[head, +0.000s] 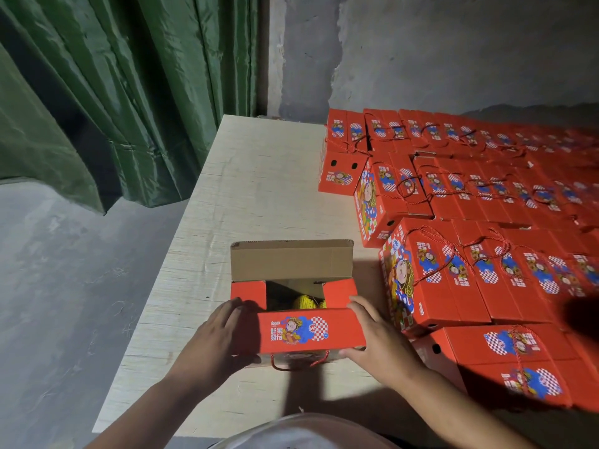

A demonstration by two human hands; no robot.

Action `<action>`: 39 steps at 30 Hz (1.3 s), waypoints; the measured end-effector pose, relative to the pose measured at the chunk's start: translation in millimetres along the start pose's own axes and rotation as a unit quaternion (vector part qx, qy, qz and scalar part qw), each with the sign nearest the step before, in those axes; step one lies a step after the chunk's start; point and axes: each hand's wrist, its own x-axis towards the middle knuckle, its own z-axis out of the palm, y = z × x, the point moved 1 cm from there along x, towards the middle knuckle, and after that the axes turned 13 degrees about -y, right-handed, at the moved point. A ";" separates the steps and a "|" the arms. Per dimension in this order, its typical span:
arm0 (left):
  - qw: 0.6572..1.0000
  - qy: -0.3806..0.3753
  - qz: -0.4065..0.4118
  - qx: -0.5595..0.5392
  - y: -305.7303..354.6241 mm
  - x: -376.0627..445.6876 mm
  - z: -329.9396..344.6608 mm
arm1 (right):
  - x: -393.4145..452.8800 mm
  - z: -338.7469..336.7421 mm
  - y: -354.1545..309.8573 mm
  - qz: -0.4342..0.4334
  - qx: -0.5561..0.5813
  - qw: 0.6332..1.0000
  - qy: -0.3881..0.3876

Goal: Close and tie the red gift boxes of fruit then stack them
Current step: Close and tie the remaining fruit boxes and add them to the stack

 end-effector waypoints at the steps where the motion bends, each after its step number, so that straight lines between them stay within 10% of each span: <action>1: 1.000 0.000 0.001 0.002 0.2 0.0 -0.3 | -0.1 -0.2 0.2 -0.001 -0.001 1.000 -0.001; 39: 0.999 0.022 -0.019 0.013 -5.7 -5.9 24.6 | -0.1 -0.5 5.0 0.002 0.007 0.999 -0.038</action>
